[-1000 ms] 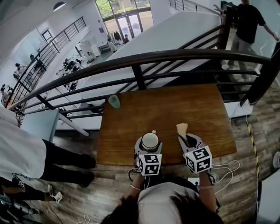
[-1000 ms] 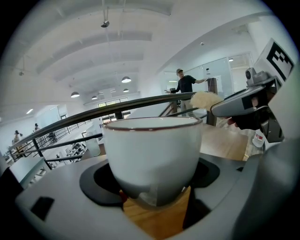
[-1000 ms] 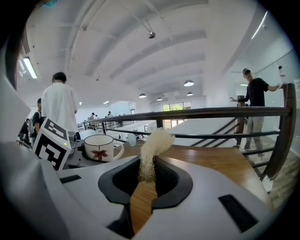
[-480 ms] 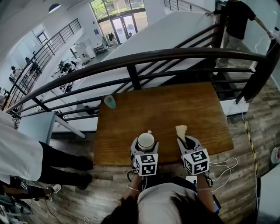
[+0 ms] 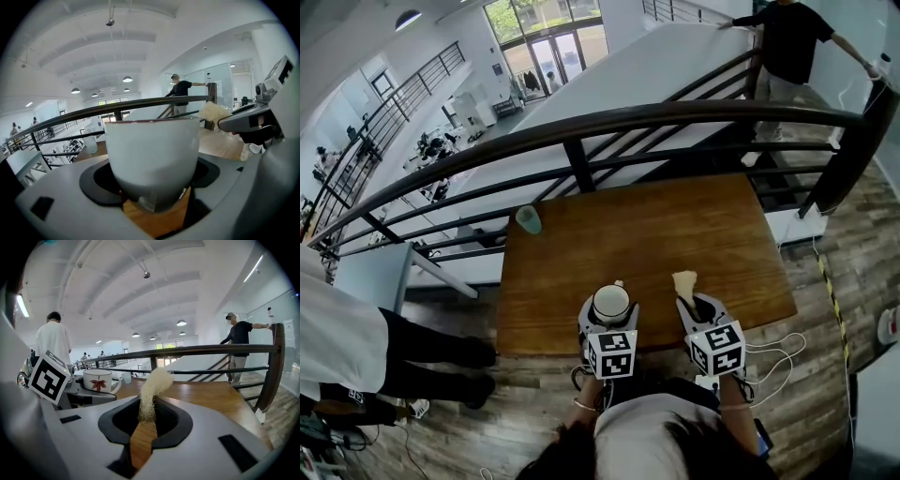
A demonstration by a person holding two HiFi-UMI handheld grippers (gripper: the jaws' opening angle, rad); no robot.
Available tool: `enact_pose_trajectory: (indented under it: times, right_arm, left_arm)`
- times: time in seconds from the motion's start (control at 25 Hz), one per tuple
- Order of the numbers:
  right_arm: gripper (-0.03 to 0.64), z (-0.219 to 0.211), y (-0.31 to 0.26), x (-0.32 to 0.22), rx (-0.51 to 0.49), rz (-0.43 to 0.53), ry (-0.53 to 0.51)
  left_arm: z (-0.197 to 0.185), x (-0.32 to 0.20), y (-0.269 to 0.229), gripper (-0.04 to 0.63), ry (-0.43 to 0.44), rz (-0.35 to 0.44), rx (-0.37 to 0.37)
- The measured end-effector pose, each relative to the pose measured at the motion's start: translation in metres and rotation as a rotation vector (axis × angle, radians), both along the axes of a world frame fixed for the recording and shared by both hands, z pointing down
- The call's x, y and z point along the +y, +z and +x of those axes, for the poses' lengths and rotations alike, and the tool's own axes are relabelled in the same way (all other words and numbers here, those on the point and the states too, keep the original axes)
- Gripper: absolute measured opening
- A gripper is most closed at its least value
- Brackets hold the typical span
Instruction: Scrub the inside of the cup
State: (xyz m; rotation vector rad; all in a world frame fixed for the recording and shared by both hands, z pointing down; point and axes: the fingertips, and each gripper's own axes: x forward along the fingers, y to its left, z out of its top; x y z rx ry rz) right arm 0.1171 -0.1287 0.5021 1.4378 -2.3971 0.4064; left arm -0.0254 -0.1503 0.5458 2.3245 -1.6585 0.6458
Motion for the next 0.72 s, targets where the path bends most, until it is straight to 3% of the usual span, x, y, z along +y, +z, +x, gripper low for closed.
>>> enact_pose_trajectory:
  times: [0.72]
  right_arm:
    - [0.075, 0.009, 0.013, 0.015, -0.016, -0.039, 0.012]
  left_arm:
    - [0.011, 0.011, 0.003, 0.403, 0.013, 0.006, 0.023]
